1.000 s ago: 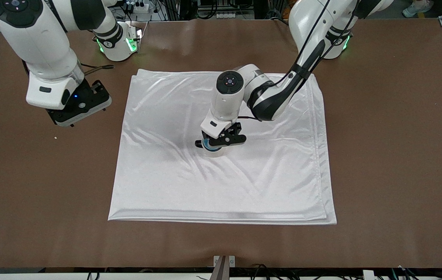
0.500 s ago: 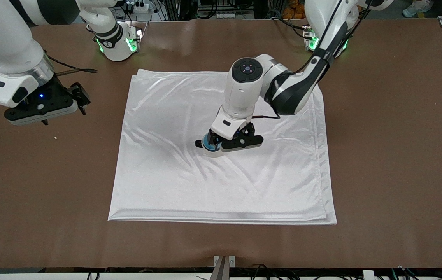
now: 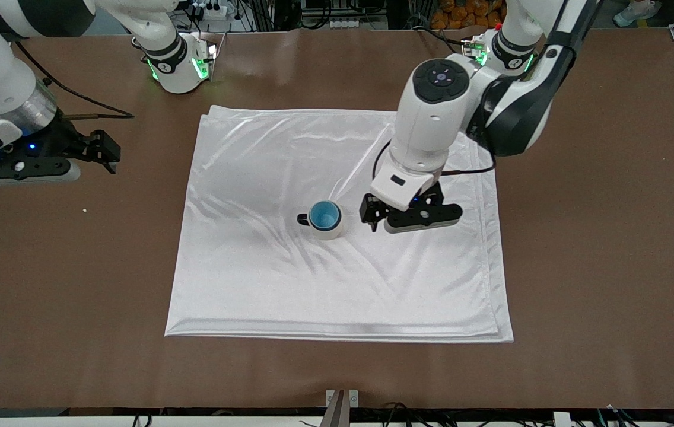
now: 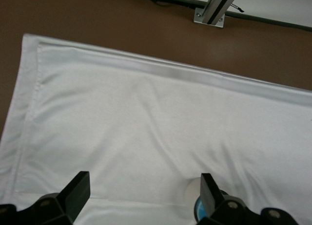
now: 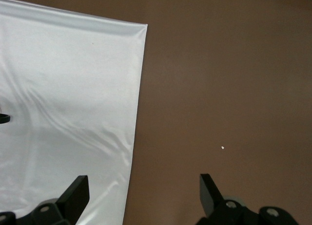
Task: Place blue cup into white mug on cloth
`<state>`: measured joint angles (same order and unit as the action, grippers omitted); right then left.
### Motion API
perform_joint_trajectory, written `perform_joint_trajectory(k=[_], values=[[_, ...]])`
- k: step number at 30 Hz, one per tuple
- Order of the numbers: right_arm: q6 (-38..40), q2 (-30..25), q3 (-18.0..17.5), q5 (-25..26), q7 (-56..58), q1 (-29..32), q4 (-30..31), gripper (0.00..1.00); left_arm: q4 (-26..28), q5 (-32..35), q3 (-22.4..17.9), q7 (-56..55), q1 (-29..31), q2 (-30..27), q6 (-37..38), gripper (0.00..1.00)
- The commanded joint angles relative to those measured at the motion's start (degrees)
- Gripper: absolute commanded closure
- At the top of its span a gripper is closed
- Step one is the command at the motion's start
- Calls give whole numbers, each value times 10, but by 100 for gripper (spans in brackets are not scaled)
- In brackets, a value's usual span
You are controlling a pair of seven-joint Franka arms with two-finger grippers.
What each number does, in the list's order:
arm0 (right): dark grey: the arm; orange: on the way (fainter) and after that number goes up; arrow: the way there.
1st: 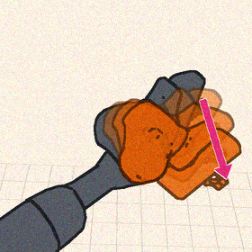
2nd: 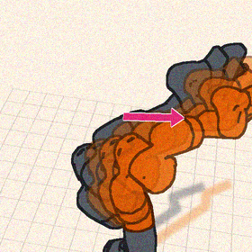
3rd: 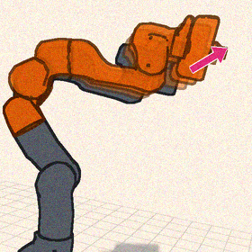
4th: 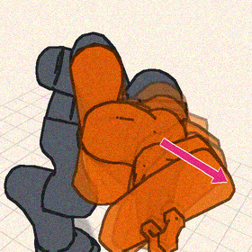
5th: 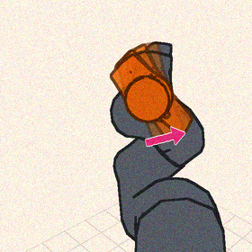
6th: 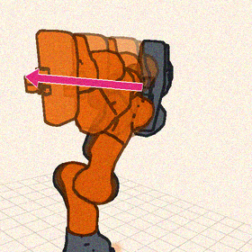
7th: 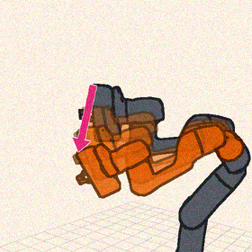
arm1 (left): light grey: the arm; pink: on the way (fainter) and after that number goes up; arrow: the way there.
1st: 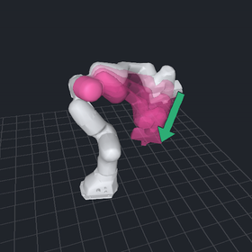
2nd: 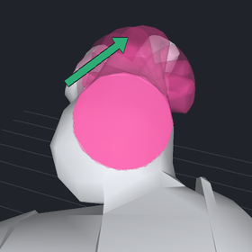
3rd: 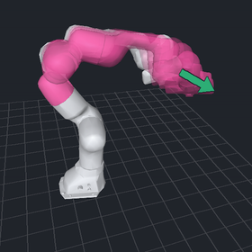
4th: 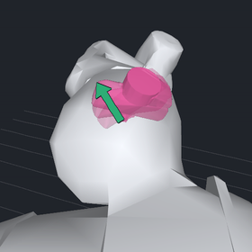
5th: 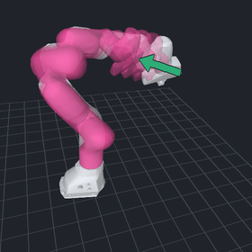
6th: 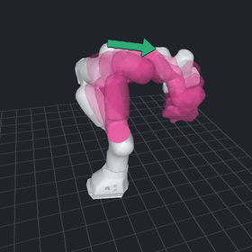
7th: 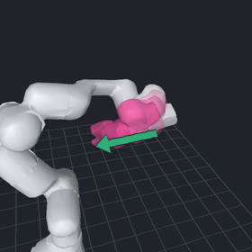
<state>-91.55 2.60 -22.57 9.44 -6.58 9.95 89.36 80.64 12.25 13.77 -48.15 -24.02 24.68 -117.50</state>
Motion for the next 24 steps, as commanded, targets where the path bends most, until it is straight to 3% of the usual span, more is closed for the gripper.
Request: perform_joint_trajectory(k=[1, 3, 7, 16, 24], values=[[10, -8, -3, -40, -12, 43, -9, 0, 13, 5, 6, 81, 41, -36, 37, 0], [10, -10, 0, -58, -10, 55, -9, 0, 13, 5, 6, 99, 52, -42, 46, 0], [8, -19, 38, -72, -9, 51, -9, 0, 13, 5, 6, 126, 71, -47, 57, 0], [8, -40, 142, -77, -7, -19, -2, 0, 13, -6, 7, 176, 109, -66, 91, 0], [5, -53, 196, -77, -5, -58, 20, 0, 13, -64, 7, 258, 170, -88, 121, 0]])
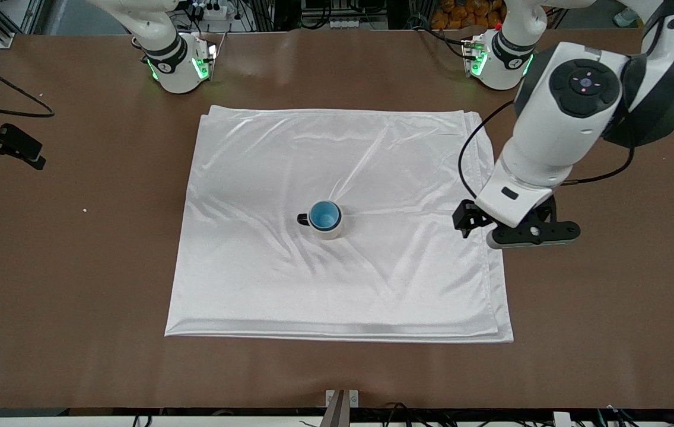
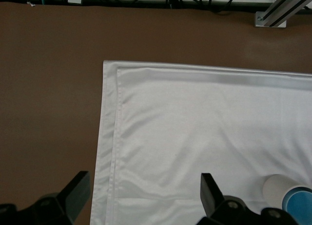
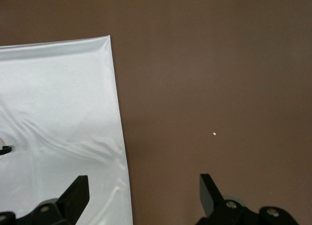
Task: Place blue cup into white mug on cloth
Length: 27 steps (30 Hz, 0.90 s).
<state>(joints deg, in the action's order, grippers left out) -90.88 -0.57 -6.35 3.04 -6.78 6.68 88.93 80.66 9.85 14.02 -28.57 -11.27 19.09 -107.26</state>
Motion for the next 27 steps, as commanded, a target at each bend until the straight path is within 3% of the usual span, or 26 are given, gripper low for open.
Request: perform_joint_trajectory(k=[1, 7, 16, 21, 27], values=[[1, -22, 35, -13, -2, -28, 26, 0, 15, -49, 4, 81, 51, -37, 19, 0], [4, -32, 41, -13, -2, -34, 41, 2, 18, -76, 0, 176, 103, -45, 22, 0], [7, -30, 42, -14, -2, -33, 46, 1, 21, -78, 0, 214, 142, -62, 55, 0], [6, -30, 52, -42, -1, -33, 46, 0, 27, -78, -8, 231, 151, -78, 76, 0], [2, -32, 58, -41, -1, -34, 53, 0, 24, -77, -26, 231, 148, -99, 116, 0]])
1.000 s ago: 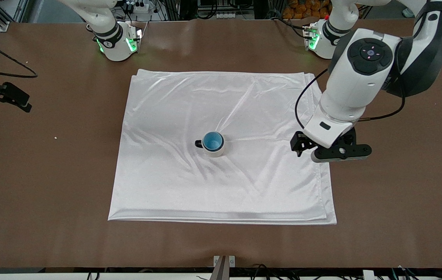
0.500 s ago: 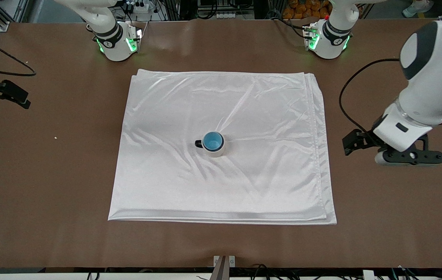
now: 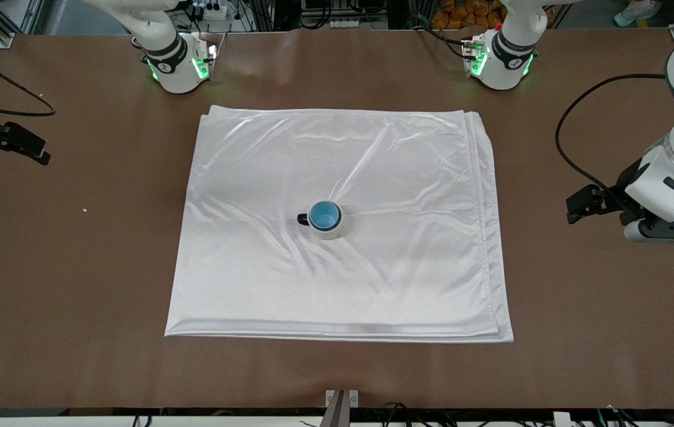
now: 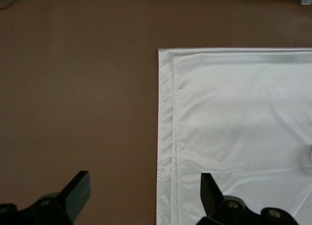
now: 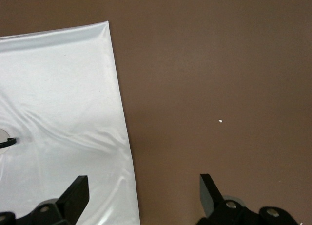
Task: Place blue cup into white mug on cloth
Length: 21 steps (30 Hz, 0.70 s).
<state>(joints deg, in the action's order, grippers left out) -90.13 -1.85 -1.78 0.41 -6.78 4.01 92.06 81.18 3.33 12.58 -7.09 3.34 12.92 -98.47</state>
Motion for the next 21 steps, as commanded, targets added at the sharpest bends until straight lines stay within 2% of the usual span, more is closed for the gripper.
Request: perform_joint_trajectory(k=[1, 10, 13, 21], values=[[-5, -20, 13, -14, -1, -8, 22, 0, 19, -12, -14, 17, 2, -39, 35, 0], [-13, -21, 21, -8, 0, -15, 27, 0, 20, -14, -41, 22, -14, -67, 82, 0], [-15, -21, 21, 10, -1, -16, 28, 0, 20, -15, -56, 21, -26, -69, 96, 0], [-19, -20, 21, 12, -1, -15, 27, 0, 20, -18, -58, 22, -28, -83, 104, 0]])
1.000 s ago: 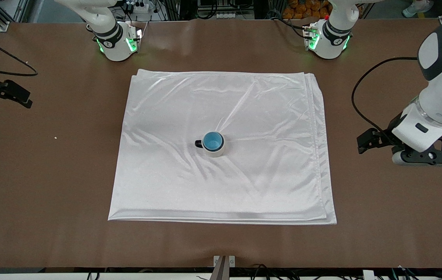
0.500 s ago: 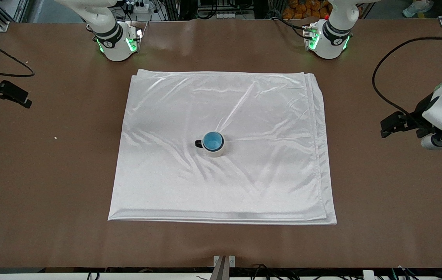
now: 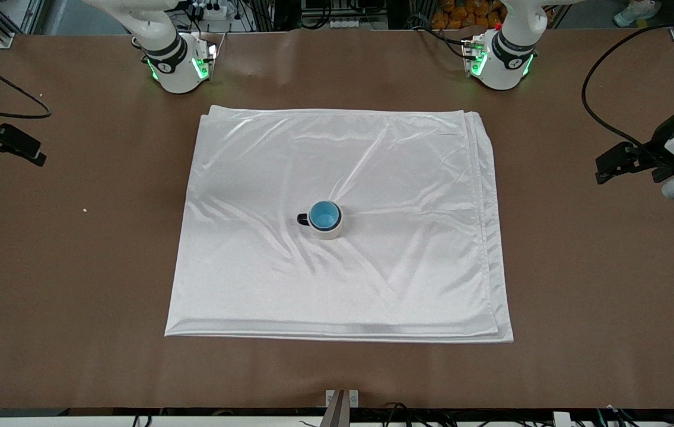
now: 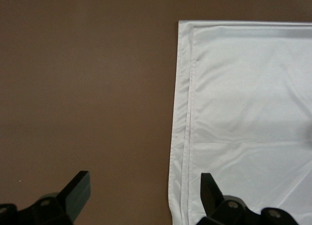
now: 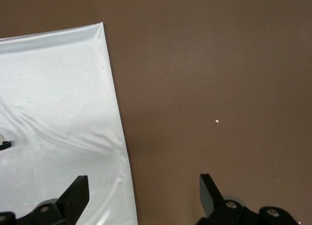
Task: Place blue cup into white mug on cloth
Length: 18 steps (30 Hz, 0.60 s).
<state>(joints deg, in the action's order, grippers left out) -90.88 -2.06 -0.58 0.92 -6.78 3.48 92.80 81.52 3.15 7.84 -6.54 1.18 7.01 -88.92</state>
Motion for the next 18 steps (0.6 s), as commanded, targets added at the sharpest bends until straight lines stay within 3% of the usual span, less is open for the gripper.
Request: perform_joint_trajectory(k=[1, 18], values=[[-13, -18, 9, 7, -1, -10, 20, 0, 17, -17, -11, 17, -6, -26, 9, 0], [-13, -17, 25, 2, -1, -21, 20, 0, 14, -28, -12, 20, -4, -23, 4, 0]])
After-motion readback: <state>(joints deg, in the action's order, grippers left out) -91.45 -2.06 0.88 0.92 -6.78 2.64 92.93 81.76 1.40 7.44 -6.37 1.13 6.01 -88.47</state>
